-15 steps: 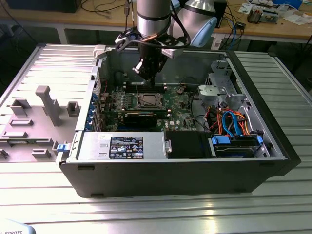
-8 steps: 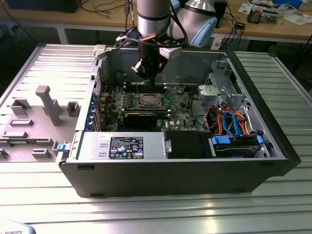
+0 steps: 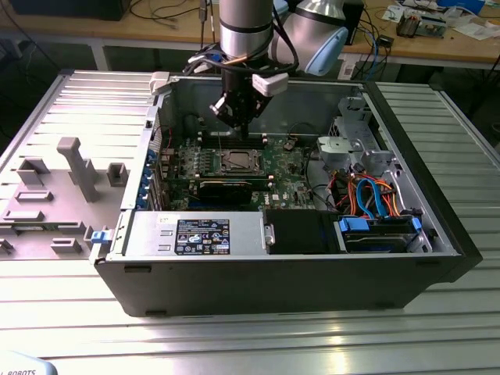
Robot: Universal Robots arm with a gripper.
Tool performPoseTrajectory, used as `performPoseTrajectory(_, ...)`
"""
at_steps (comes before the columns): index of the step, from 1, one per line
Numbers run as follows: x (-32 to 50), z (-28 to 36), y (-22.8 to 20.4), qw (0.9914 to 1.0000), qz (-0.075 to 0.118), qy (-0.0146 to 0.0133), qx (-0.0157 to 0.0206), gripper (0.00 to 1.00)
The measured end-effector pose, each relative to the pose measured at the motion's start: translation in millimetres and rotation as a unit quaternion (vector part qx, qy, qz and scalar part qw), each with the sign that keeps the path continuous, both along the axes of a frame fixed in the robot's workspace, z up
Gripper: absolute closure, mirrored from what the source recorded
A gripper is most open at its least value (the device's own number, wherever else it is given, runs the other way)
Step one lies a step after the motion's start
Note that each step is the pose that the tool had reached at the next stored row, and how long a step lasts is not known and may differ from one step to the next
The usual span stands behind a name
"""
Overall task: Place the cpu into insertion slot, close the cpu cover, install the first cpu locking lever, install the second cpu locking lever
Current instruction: 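Install the first cpu locking lever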
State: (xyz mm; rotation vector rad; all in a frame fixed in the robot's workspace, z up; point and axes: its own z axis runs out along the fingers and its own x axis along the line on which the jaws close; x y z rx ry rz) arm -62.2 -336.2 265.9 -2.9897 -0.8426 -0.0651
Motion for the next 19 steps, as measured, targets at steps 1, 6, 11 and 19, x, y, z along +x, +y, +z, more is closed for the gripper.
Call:
performPoseTrajectory(1, 0.0, 0.0, 0.0, 0.99999, -0.003, 0.0000, 0.0000, 0.89)
performPoseTrajectory(6, 0.0, 0.0, 0.0, 0.99997, -0.008, 0.0000, 0.0000, 0.89)
performPoseTrajectory(11, 0.0, 0.0, 0.0, 0.99997, -0.008, 0.0000, -0.0007, 0.89)
performPoseTrajectory(19, -0.1, 0.0, 0.0, 0.99997, -0.008, 0.0000, -0.0012, 0.89)
